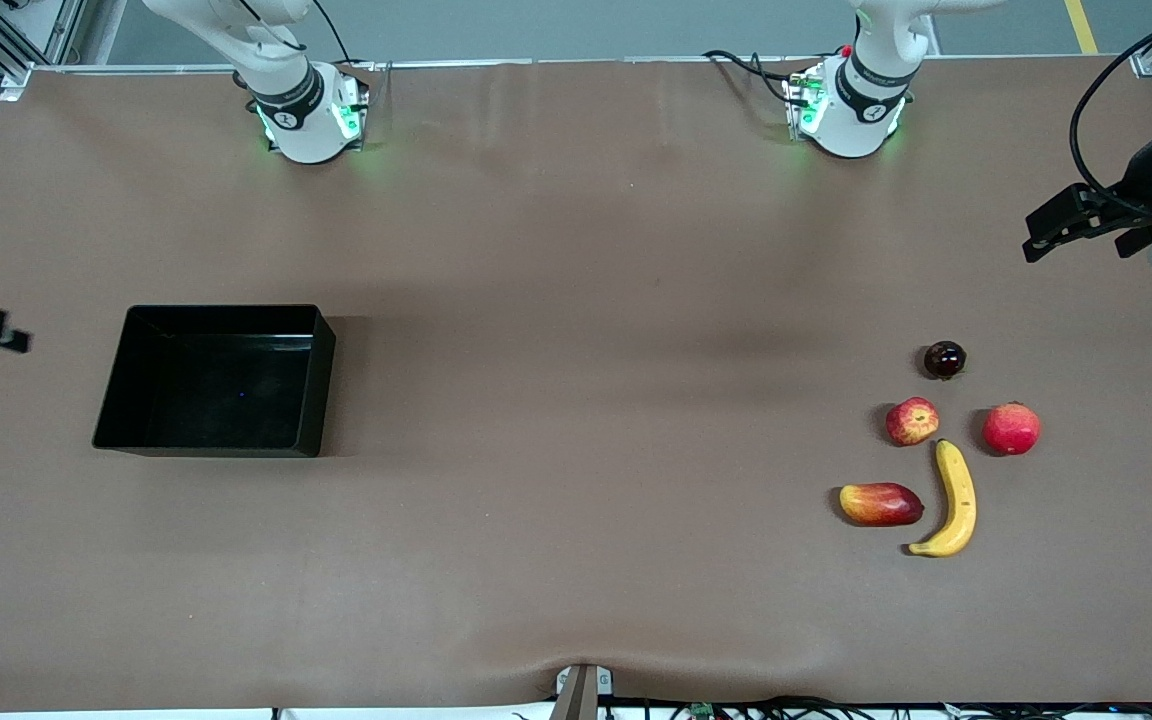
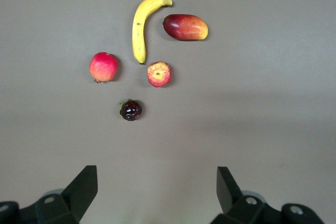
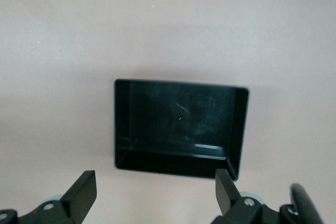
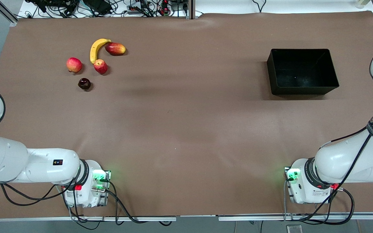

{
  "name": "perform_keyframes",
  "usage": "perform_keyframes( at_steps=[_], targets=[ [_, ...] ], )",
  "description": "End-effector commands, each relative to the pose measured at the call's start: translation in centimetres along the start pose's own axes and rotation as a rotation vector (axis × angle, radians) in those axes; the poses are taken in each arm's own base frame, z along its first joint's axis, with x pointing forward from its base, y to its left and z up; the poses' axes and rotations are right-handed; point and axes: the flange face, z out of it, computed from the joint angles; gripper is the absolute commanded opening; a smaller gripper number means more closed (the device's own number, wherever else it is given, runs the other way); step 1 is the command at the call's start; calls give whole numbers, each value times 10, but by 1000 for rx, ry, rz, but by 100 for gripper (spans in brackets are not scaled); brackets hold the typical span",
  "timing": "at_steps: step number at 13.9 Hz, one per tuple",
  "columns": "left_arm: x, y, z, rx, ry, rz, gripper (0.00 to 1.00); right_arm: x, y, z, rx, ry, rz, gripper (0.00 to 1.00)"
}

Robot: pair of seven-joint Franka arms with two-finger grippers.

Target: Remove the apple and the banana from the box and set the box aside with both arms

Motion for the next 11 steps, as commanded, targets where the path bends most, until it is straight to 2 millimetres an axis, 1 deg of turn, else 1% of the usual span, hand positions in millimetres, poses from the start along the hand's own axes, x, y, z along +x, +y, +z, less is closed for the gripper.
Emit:
perform_keyframes(
  at_steps=[1,2,3,4,5,7,8,10,11],
  targets=[
    [-6,1,-6,-19,8,-5,100,-25,-31,-35,-71,23,-32,100],
    [-6,0,-6,-18,5,4,100,-41,-30,-51,-67,44,-98,100],
    [-7,0,-5,-18,-1,7,100,-58,-27,-56,-64,42,-148,100],
    [-7,2,-6,-16,0,15,100,-74,-27,-60,-66,39,-155,100],
    [-8,6,-7,-16,2,20,100,-84,-26,-57,-70,24,-154,100],
    [-11,27,-8,-3,5,57,100,-96,-24,-60,-94,17,-141,100],
    [-13,31,-9,-1,8,59,100,-102,-22,-60,-88,8,-113,100],
    [-19,34,-16,0,20,69,100,-112,-24,-45,-79,1,-54,100],
    [-19,34,-17,-2,23,71,100,-114,-23,-46,-79,11,-29,100]
  ],
)
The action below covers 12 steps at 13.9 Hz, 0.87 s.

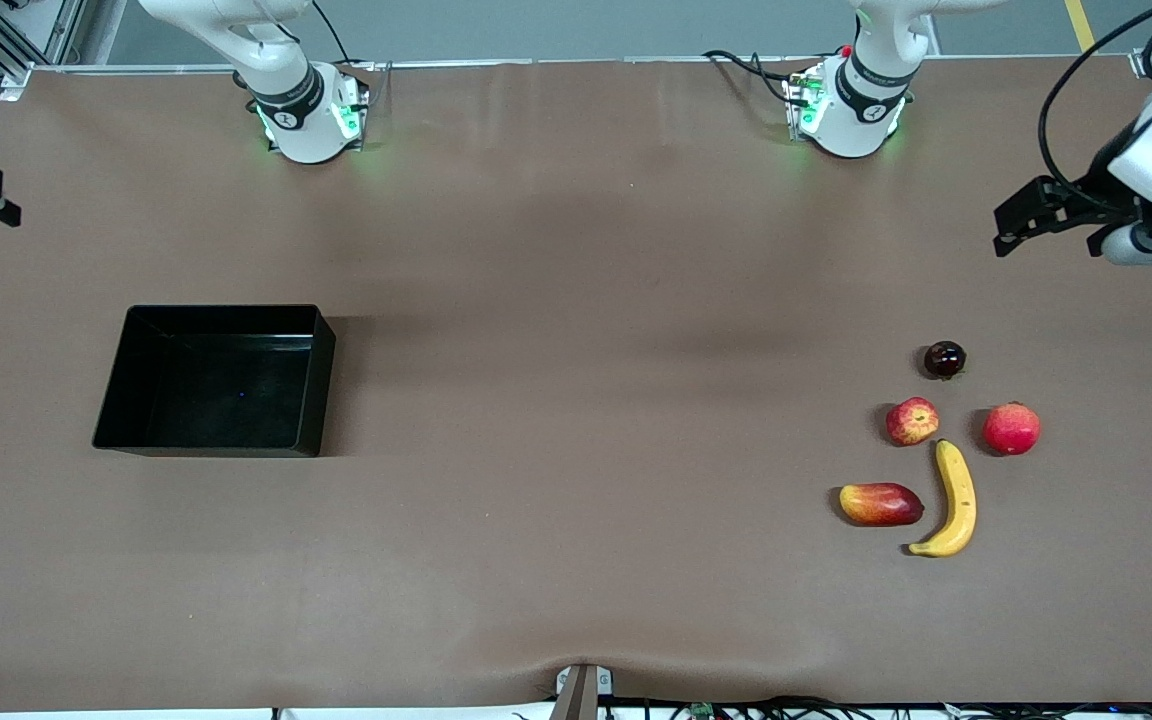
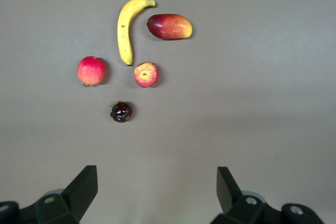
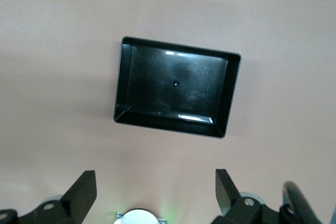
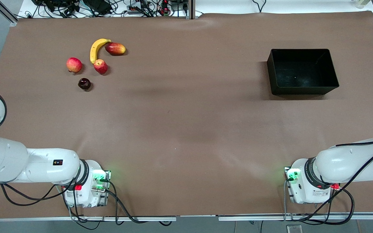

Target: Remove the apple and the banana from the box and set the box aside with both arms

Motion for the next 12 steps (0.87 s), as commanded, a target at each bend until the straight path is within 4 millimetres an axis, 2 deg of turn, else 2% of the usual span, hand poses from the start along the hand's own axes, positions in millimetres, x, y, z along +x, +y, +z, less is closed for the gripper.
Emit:
perform_keyframes(
  at_steps=[1,4,6,12],
  targets=[
    [-10,-5,-11,-4,10,3,100,-14,-1,7,-10,7,59,100],
    [-10,-11,-13,-3,9,-31,100,-14,-4,9,5,2,127,100],
    [-7,-20,-22,0,21,-36,100,-14,-4,9,5,-2,139,100],
    [-9,-22,-21,5,3,-45,100,-13,2,7,11,9,152,100]
  ],
)
